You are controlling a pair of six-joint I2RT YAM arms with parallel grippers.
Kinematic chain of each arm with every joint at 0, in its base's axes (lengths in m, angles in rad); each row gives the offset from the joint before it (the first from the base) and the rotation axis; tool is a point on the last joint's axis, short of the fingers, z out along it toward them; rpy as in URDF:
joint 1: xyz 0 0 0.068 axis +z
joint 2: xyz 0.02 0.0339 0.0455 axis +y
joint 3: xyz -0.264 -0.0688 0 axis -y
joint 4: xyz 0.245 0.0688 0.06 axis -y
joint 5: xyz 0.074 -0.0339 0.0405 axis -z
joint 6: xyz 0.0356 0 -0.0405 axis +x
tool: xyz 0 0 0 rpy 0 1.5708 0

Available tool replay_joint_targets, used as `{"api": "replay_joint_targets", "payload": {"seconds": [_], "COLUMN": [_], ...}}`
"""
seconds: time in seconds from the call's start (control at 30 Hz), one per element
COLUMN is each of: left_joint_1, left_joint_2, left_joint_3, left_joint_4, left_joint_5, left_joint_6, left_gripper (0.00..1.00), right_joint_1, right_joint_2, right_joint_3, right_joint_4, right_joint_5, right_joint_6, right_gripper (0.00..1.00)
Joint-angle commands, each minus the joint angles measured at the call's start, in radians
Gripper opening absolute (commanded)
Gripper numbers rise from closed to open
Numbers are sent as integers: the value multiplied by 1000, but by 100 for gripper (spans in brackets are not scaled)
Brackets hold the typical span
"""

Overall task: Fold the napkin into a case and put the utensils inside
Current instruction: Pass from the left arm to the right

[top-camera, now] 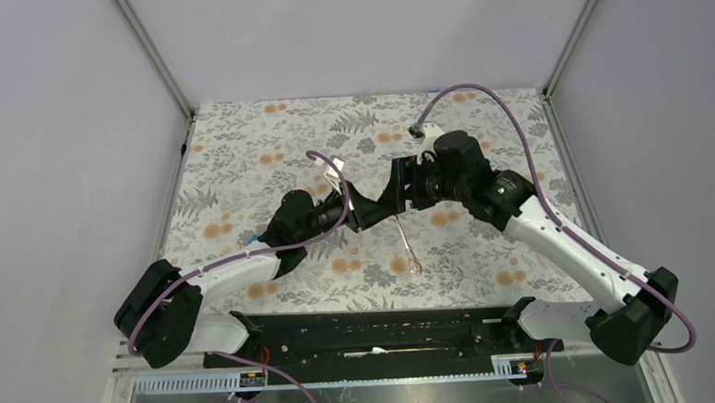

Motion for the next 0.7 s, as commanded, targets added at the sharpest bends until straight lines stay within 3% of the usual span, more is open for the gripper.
{"api": "replay_joint_targets", "payload": {"seconds": [0.0, 0.1, 0.33, 0.47, 0.67], "left_joint_1": [-3, -3, -3, -4, -3], "left_joint_2": [-51, -77, -103, -105, -108], "left_joint_3": [-6, -14, -9, 5, 7], "left_joint_4": [-13, -37, -50, -77, -92], "left_joint_5": [-85, -124, -163, -168, -173], "left_joint_6": [18, 19, 13, 20, 26], "left_gripper": [0, 0, 0, 0, 0], "right_joint_1": [78, 98, 163, 258, 348], "right_joint_2": [-99, -171, -148, -74, 43], "right_joint_3": [-19, -51, -46, 18, 109], "right_joint_4": [66, 74, -21, -98, -174], "right_joint_5": [321, 365, 323, 424, 539], "right_joint_6": [147, 73, -25, -81, -129], "right_gripper": [75, 72, 42, 35, 39]}}
